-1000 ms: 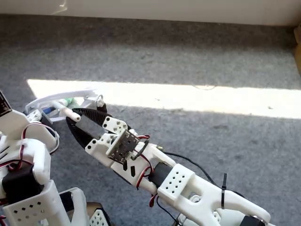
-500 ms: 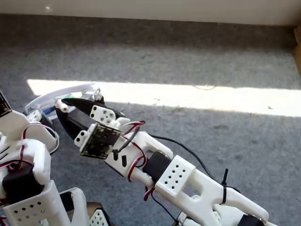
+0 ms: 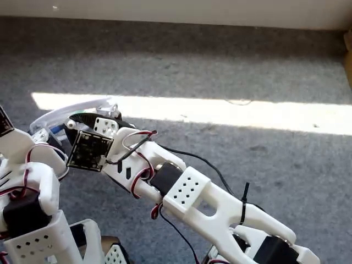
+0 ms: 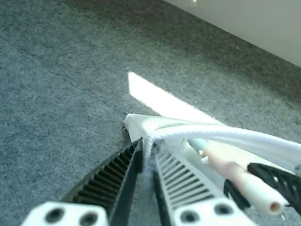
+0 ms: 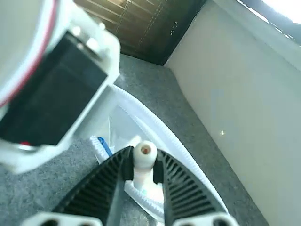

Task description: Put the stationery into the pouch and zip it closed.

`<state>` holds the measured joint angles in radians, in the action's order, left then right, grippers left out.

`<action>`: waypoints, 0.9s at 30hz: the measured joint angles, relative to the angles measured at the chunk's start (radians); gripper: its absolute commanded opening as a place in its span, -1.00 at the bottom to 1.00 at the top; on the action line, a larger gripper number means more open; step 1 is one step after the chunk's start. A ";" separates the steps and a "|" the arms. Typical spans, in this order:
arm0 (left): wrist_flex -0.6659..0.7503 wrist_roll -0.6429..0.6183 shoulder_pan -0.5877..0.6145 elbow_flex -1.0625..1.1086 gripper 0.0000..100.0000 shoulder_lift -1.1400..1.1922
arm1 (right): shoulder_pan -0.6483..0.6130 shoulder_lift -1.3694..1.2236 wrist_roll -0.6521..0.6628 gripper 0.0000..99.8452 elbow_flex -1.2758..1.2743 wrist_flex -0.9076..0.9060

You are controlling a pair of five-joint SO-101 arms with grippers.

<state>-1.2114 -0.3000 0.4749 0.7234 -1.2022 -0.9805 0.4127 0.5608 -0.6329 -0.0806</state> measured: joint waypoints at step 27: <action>0.000 0.000 -0.005 0.000 -0.99 0.000 | 0.115 -0.015 -0.204 -0.74 0.279 -0.488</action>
<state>-1.2114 -0.3000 0.4703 0.7234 -1.2022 -0.8654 0.3974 0.3567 -0.3537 -0.5685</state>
